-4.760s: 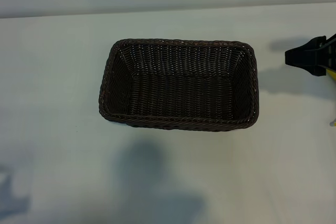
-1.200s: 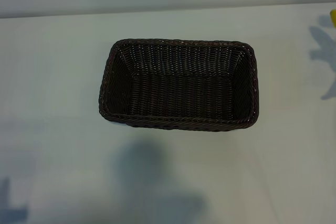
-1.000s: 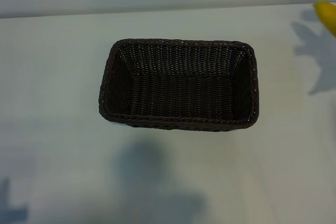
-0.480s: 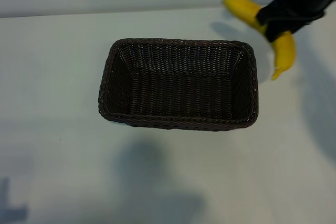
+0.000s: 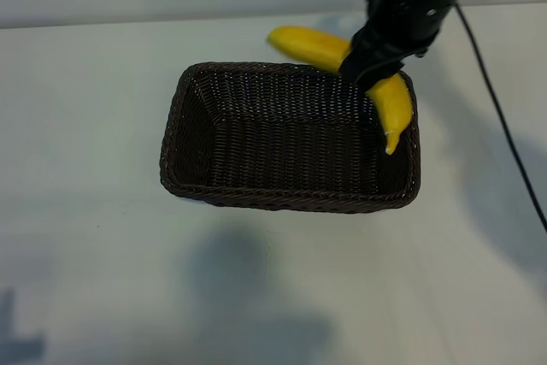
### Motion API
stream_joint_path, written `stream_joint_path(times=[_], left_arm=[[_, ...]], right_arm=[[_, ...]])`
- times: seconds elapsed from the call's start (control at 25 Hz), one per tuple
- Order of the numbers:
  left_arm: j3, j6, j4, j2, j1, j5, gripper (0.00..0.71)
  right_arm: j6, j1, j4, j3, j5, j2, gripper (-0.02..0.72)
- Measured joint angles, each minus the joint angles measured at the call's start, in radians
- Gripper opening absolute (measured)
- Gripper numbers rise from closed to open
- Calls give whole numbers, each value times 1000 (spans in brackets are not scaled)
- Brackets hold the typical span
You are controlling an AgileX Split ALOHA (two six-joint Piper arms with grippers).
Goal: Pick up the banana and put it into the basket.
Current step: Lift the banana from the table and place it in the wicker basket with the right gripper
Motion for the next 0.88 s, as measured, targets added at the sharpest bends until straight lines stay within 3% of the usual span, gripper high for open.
stream_joint_path(times=[0.28,0.6,0.88], left_arm=[[0,-4,-1,0,0,0,529],[0,-4,-1,0,0,0,529],[0,-3,-1,0,0,0,529]], right_arm=[[-145,102,-122,0,-75,1,429],[-340,116,-125,0,-113,5,429],[-366,121,-91,0,-146,61,429]])
